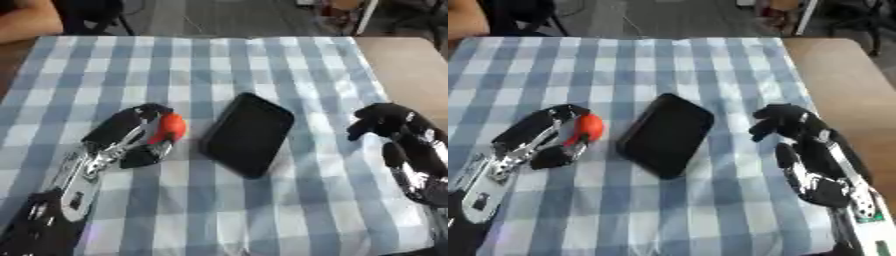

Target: Pick up objects on the table and place them in the box.

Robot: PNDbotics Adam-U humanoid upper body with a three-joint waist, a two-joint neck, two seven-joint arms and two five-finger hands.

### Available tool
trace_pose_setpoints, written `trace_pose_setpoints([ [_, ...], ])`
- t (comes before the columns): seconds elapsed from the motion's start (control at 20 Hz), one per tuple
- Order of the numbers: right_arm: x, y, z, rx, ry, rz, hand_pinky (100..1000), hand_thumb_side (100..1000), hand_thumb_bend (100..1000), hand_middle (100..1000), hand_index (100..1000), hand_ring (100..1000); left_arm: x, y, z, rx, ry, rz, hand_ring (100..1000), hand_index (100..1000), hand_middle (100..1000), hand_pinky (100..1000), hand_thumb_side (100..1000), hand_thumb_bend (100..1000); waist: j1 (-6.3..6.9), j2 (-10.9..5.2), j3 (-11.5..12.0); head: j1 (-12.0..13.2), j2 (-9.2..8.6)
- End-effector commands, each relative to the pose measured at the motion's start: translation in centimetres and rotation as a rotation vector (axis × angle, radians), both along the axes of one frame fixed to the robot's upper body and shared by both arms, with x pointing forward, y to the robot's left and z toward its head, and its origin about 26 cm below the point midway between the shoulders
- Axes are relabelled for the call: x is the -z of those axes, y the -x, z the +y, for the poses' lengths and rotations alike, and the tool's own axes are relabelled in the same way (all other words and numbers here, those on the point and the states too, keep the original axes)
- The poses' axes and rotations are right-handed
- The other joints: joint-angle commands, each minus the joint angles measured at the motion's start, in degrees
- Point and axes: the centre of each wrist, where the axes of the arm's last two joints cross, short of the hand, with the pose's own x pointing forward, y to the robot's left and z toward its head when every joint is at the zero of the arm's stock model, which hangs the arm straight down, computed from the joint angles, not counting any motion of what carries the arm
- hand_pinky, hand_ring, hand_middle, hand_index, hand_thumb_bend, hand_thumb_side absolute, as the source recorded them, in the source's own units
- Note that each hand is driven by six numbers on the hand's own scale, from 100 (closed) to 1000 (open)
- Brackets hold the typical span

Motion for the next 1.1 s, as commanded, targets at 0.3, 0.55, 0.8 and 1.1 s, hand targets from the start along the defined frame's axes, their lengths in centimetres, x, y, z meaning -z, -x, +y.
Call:
trace_pose_setpoints([
  [0.3, -0.48, 0.05, -0.15, -0.177, 0.238, -0.311, 614, 394, 100, 767, 901, 683, -0.49, -0.2, 0.24, 0.001, -0.018, -0.018, 847, 941, 838, 887, 691, 100, 0.08, -0.47, -0.09, 0.03, 0.0],
  [0.55, -0.48, 0.04, -0.13, -0.177, 0.238, -0.311, 614, 394, 100, 767, 901, 683, -0.35, -0.34, 0.31, 0.0, -0.025, -0.02, 846, 940, 835, 887, 682, 100, 0.06, -0.43, -0.11, 0.08, -0.01],
  [0.8, -0.49, 0.04, -0.11, -0.178, 0.238, -0.312, 614, 394, 100, 767, 901, 683, -0.06, -0.48, 0.45, -0.005, -0.031, -0.019, 845, 940, 835, 886, 683, 100, 0.04, -0.39, -0.14, 0.04, -0.13],
  [1.1, -0.49, 0.03, -0.09, -0.179, 0.239, -0.312, 614, 394, 100, 767, 901, 684, 0.1, -0.67, 0.45, -0.004, -0.035, -0.018, 846, 941, 834, 887, 679, 100, 0.01, -0.35, -0.16, 0.08, -0.17],
])
